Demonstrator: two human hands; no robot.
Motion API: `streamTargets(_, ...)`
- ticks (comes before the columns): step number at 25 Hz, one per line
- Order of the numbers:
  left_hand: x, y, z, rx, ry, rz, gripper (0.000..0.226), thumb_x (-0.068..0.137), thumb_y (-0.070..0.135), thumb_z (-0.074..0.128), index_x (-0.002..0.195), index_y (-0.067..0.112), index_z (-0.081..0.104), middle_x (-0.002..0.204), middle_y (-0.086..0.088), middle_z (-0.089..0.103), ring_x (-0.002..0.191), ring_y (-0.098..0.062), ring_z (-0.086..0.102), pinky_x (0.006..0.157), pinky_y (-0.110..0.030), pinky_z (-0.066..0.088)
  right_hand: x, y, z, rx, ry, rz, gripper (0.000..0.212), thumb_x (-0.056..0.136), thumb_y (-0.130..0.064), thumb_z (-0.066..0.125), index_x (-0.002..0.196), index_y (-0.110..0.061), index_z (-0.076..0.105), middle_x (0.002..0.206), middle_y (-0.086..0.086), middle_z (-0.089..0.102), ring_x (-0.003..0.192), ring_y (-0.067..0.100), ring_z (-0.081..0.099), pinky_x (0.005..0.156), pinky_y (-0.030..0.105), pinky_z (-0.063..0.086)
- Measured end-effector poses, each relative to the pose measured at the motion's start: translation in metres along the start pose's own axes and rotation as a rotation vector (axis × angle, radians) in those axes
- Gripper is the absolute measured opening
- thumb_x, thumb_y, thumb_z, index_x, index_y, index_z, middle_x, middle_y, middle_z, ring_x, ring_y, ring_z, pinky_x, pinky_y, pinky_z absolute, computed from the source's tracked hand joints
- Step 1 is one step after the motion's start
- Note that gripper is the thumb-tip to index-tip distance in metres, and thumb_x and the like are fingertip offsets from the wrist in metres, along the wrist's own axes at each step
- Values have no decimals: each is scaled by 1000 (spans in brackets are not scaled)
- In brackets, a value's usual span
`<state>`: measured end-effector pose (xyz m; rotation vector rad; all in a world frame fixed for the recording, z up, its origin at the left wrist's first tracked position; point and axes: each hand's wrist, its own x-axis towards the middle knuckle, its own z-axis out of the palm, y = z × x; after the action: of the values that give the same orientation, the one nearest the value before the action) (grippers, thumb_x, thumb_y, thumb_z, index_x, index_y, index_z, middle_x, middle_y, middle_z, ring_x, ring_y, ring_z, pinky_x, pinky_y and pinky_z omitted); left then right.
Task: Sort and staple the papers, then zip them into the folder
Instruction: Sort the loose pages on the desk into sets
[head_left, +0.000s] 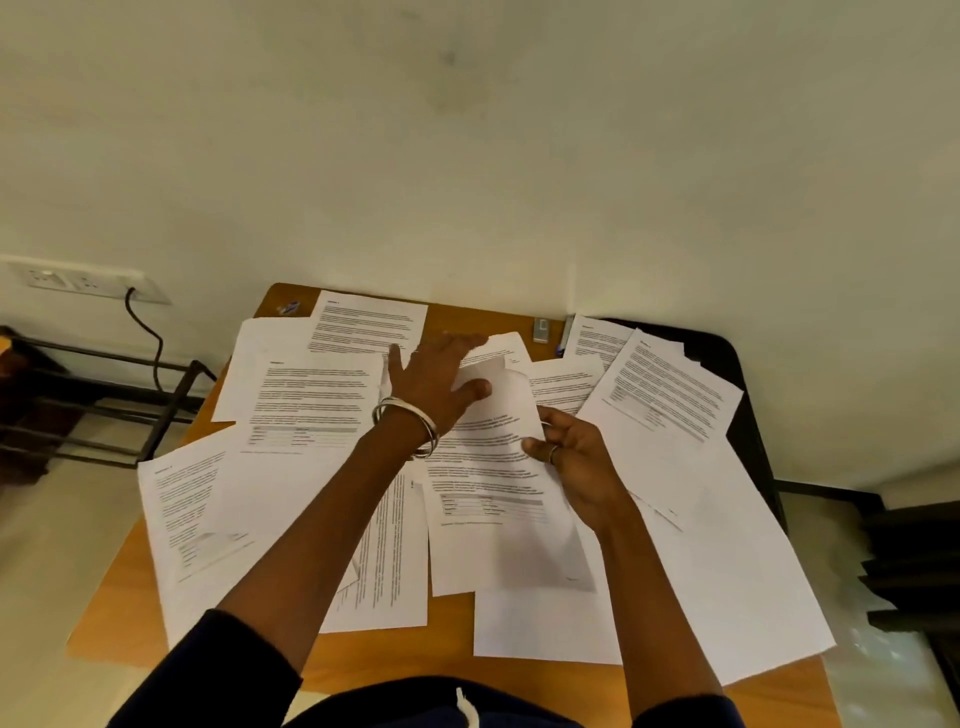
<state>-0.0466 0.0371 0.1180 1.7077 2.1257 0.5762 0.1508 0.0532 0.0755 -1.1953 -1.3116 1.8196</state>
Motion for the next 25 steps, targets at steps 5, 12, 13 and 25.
streamTargets(5,4,22,-6,-179,34,-84,27,87,31,62,111,21,66,109,-2,67,103,-22,59,94,-35,42,-4,-18,-22,-142,14,-48,36,88,-7,65,122,-12,61,106,7,72,96,25,70,85,42,57)
streamTargets(12,-1,47,-18,-250,-56,-37,33,83,30,67,113,18,66,101,-4,68,86,-14,57,77,-22,41,13,-64,-9,-389,207,-294,17,83,-18,72,98,-24,69,85,-5,69,79,10,64,74,22,53)
streamTargets(13,-3,44,-22,-245,-71,-51,35,80,33,70,112,19,66,95,-1,67,84,-15,59,75,-23,42,13,-69,-9,-269,258,-262,11,84,-17,71,94,-21,72,84,-4,70,79,9,64,75,23,54)
streamTargets(25,-38,12,-23,-915,251,-561,15,80,25,72,78,10,69,84,-12,69,84,-34,66,85,-51,53,-3,-68,-21,428,474,65,33,87,-8,62,118,-20,62,101,-3,69,78,14,64,63,28,53)
